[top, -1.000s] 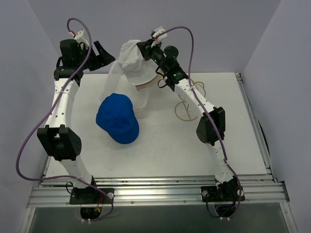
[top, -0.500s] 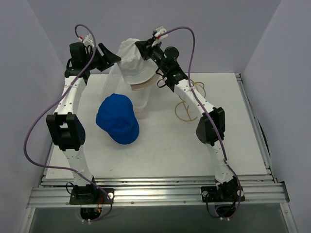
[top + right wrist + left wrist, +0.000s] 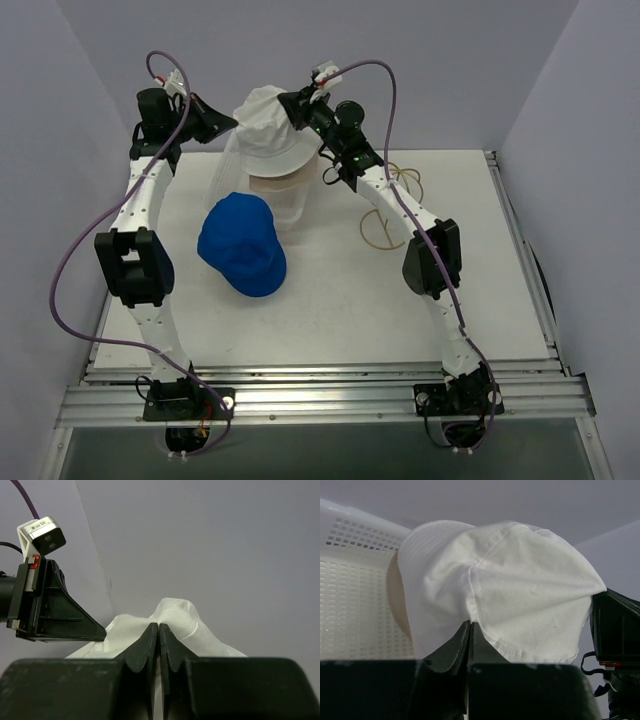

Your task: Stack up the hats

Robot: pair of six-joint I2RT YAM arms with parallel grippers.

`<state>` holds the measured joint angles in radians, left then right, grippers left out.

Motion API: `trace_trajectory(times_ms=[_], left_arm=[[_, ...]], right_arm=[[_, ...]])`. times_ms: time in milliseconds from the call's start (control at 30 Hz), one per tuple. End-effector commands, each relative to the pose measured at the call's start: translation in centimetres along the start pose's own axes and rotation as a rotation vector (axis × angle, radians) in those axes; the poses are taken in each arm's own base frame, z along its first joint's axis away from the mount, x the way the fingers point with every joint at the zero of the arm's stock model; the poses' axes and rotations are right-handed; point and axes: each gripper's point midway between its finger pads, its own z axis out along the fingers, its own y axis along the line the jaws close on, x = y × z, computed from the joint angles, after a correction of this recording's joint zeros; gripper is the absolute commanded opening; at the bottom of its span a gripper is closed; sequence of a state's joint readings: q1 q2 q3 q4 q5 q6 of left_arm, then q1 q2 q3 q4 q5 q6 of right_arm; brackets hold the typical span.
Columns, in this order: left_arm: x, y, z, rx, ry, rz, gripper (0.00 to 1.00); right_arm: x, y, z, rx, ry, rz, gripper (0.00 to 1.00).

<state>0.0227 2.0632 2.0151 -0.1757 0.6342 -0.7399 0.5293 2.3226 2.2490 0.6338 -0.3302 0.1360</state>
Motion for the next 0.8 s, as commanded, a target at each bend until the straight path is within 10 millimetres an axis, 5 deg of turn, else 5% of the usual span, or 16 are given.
trace_trajectory(times_ms=[0, 200, 367, 600, 767], left_arm=[[-3.1, -3.0, -1.7, 0.029, -0.074, 0.092, 0.02], [-5.4, -4.8, -3.1, -0.005, -0.133, 0.206, 0.02], [-5.5, -8.3, -3.4, 0.027, -0.189, 0.325, 0.02], [-5.8, -8.9, -3.3, 0.011, -0.210, 0.372, 0.02], [-6.2, -11.8, -4.6, 0.053, -0.252, 0.418, 0.02]], right_arm=[[-1.8, -0.5, 0.2, 0.000, -0.070, -0.039, 0.00], [-0.8, -1.8, 0.3, 0.029, -0.032, -0.063, 0.00], [-3.0, -1.5, -0.3, 0.031, -0.084, -0.083, 0.00], [-5.7, -1.8, -0.2, 0.053, -0.110, -0.151, 0.00], [-9.2, -1.3, -1.0, 0.063, -0.146, -0.207, 0.00]])
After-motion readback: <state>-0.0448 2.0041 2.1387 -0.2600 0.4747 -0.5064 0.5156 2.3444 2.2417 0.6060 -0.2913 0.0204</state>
